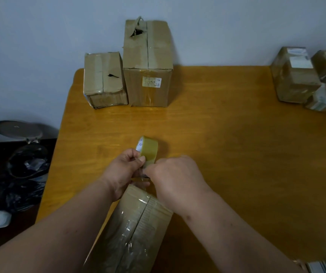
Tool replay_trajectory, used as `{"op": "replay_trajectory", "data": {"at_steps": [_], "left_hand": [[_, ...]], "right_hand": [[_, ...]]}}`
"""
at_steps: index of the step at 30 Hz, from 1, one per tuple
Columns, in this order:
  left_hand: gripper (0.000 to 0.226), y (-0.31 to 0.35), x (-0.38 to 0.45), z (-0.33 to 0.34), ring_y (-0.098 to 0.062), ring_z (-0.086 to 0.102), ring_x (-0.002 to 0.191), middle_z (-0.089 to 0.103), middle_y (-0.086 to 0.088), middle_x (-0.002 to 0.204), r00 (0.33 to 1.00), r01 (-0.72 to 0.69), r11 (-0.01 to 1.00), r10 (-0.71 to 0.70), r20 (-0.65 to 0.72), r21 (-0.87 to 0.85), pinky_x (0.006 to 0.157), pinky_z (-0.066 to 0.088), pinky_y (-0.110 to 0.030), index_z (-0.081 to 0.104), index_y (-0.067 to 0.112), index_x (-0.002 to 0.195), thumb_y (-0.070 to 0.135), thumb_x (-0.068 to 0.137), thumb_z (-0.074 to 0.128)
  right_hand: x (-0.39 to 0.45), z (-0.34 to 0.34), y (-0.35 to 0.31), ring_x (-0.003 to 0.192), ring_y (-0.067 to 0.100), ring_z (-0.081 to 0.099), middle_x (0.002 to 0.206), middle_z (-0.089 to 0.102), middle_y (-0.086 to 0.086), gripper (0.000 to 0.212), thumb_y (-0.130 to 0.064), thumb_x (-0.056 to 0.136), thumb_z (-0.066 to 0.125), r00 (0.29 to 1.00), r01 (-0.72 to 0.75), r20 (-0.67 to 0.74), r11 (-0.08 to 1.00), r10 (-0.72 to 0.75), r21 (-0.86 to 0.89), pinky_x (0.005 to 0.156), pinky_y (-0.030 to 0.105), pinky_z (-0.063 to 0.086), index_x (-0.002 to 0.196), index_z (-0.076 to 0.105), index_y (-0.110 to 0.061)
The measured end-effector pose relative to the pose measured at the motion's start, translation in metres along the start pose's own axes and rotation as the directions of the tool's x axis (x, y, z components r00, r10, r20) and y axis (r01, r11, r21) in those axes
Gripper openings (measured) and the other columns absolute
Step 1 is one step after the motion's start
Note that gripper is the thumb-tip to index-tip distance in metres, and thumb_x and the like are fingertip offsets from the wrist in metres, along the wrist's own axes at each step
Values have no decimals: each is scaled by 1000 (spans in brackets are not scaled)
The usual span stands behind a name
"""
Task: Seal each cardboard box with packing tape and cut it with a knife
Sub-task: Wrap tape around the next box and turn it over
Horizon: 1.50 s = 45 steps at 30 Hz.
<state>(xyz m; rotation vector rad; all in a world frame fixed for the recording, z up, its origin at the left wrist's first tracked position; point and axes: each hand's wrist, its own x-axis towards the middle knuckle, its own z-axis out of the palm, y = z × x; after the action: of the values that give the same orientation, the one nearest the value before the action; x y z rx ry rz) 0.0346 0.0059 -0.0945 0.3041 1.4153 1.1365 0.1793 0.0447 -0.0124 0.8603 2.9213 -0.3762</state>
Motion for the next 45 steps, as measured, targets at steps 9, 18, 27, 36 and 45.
{"op": "replay_trajectory", "data": {"at_steps": [9,18,27,36,45], "left_hand": [[17,0,0,0,-12,63,47,57,-3,60,1000,21,998,-20,20,-55,37,50,-29,47,12,84,10,100,51],[16,-2,5,-1,-15,65,49,63,-3,58,997,50,996,-46,64,-71,39,54,-33,47,12,84,11,99,52],[15,-2,9,-1,-14,69,54,64,-3,58,993,87,994,-81,84,-66,46,59,-40,48,12,85,11,100,51],[18,-2,13,-5,-23,74,70,65,-8,77,995,96,988,-93,31,-121,42,55,-38,48,16,83,14,101,49],[22,5,17,-19,-21,75,79,65,-2,90,995,87,972,-96,-29,-218,75,51,-62,48,24,78,16,98,53]], "right_hand": [[-4,-7,3,95,21,62,98,64,-4,33,-29,93,45,998,-51,36,998,50,27,76,38,22,121,60,-39],[-6,-9,10,91,20,62,95,64,-5,33,-24,91,46,994,-81,68,997,81,4,78,39,28,115,62,-37],[-8,-9,16,79,21,55,67,36,-11,24,-11,85,48,985,-112,133,994,109,11,81,41,33,71,41,-29],[-10,-11,17,83,23,59,75,54,-6,26,-14,86,50,986,-129,115,991,124,34,72,36,24,78,52,-38],[-24,16,77,68,14,55,71,58,-9,7,-28,90,63,879,-461,64,805,473,372,60,32,42,87,57,-27]]}}
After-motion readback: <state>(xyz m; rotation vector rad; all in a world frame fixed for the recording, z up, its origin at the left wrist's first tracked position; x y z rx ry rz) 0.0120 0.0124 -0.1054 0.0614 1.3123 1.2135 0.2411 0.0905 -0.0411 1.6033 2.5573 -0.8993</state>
